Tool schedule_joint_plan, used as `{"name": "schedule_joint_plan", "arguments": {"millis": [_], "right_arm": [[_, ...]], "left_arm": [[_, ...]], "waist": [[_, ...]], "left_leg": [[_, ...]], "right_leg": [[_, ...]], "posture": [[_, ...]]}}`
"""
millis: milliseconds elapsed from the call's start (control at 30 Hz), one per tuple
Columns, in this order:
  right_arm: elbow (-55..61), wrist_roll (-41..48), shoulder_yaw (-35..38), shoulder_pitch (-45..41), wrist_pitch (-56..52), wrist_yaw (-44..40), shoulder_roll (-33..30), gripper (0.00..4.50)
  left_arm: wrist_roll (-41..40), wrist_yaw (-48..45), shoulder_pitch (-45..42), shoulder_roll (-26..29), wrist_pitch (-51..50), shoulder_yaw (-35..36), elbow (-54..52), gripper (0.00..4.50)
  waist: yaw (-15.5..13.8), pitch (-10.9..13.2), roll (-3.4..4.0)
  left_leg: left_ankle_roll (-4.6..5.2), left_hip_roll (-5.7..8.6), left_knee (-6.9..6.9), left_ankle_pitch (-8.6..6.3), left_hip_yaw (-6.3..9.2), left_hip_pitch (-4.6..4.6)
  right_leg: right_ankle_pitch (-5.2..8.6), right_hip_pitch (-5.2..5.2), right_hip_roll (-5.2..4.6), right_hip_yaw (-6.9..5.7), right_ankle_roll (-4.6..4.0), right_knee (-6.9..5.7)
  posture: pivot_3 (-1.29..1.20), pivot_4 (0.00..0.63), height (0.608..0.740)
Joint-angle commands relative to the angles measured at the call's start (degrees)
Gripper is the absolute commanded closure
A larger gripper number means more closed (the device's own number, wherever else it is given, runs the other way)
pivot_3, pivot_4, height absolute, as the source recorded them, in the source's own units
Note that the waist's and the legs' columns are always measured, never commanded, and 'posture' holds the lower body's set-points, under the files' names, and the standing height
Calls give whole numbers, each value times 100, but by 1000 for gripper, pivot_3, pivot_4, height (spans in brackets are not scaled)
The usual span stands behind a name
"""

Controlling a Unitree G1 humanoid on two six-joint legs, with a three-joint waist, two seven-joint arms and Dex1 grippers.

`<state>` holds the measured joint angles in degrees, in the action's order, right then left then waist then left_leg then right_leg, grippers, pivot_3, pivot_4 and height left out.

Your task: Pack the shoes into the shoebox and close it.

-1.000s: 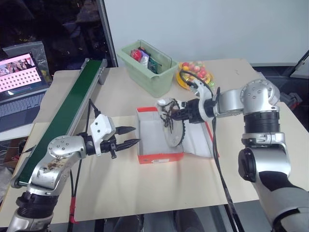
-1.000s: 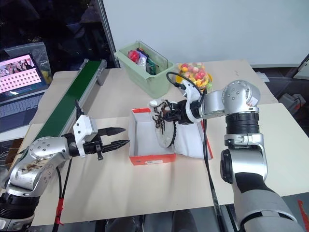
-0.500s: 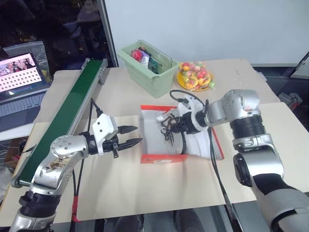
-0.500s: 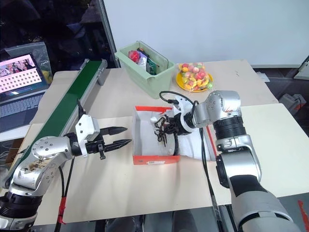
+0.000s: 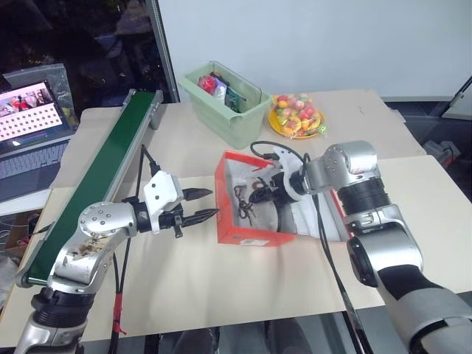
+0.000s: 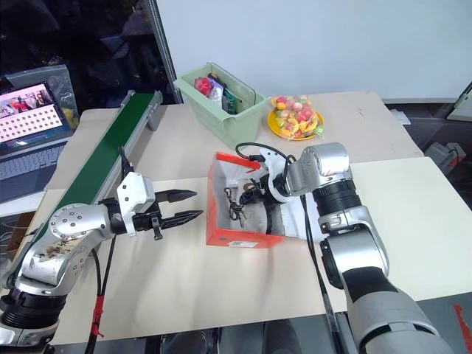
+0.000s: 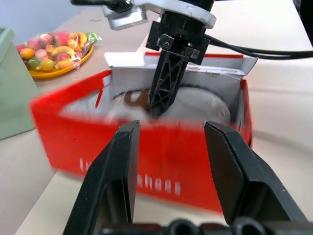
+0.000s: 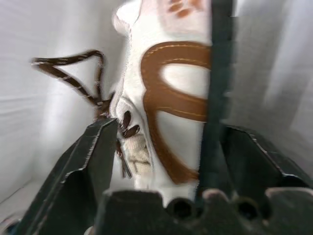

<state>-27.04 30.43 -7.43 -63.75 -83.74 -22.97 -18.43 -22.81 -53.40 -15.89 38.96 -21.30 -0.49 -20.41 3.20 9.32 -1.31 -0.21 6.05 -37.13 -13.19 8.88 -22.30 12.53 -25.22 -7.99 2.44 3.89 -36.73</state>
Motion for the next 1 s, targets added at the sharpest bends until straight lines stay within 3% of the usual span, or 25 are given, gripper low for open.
{"name": "schedule_joint_plan", "arguments": {"millis": [33, 300, 433, 533, 667, 733, 800, 933, 1000], "right_arm": [[531, -77, 202, -259, 244, -62, 22, 746], [1272, -183, 652, -215, 307, 269, 329, 746], [2030, -272, 1076, 26, 796, 579, 504, 746], [3234, -566, 778, 803, 2054, 494, 427, 746], [4696, -1293, -205, 2168, 3628, 196, -22, 746], [4999, -1566, -496, 2755, 4061, 145, -226, 249], [5178, -1702, -573, 3350, 4451, 91, -336, 0], [5184, -2041, -707, 3856, 5131, 19, -424, 0], [5126, -2073, -747, 3891, 5388, -65, -335, 0]], "left_arm": [[20, -16, -122, -7, 158, 15, -44, 2279], [59, 270, -188, -172, 106, 159, 152, 2279], [191, 1231, -369, -571, -204, 448, 402, 2279], [503, 2415, -440, -1012, -375, 857, 548, 2279], [1049, 3694, -316, -1349, -489, 1338, 530, 2279], [1203, 4224, -267, -1452, -572, 1685, 529, 2279], [1330, 4608, -141, -1492, -548, 2020, 519, 1492], [1513, 4697, 145, -1350, -319, 2186, 663, 81], [1485, 4591, 238, -1292, -194, 2263, 805, 29]], "waist": [[1, 0, 0], [28, 0, 0], [34, 0, 0], [19, -2, -2], [14, -2, -3], [29, -2, -4], [48, -3, -4], [9, -3, -5], [-27, -3, -5]], "left_leg": [[0, 0, 0, 0, 0, 0], [0, 0, -1, 0, 3, 0], [-1, 0, -2, 0, 11, -1], [-1, 0, -9, -1, 13, -1], [-10, 0, -20, -5, 7, -5], [-15, 1, -25, -5, 3, -7], [-17, -2, -31, -8, 0, -2], [-13, 0, -33, -11, -9, 15], [-14, 0, -36, -11, -12, 19]], "right_leg": [[0, 0, 0, 0, 0, 0], [0, -2, 0, 0, 0, -2], [0, -3, 0, 0, 1, -3], [-2, -1, 0, -2, 4, -4], [-3, -1, -1, -2, 7, -2], [-3, -3, -1, 0, 7, -3], [-3, -2, 2, 0, 7, -2], [-3, 6, 2, 4, 6, 3], [-8, 8, 3, 4, 1, 1]], "posture": [[0, 150, 740], [0, 150, 740], [0, 150, 740], [0, 150, 740], [0, 150, 740], [0, 150, 740], [0, 150, 740], [0, 150, 740], [0, 150, 740]]}}
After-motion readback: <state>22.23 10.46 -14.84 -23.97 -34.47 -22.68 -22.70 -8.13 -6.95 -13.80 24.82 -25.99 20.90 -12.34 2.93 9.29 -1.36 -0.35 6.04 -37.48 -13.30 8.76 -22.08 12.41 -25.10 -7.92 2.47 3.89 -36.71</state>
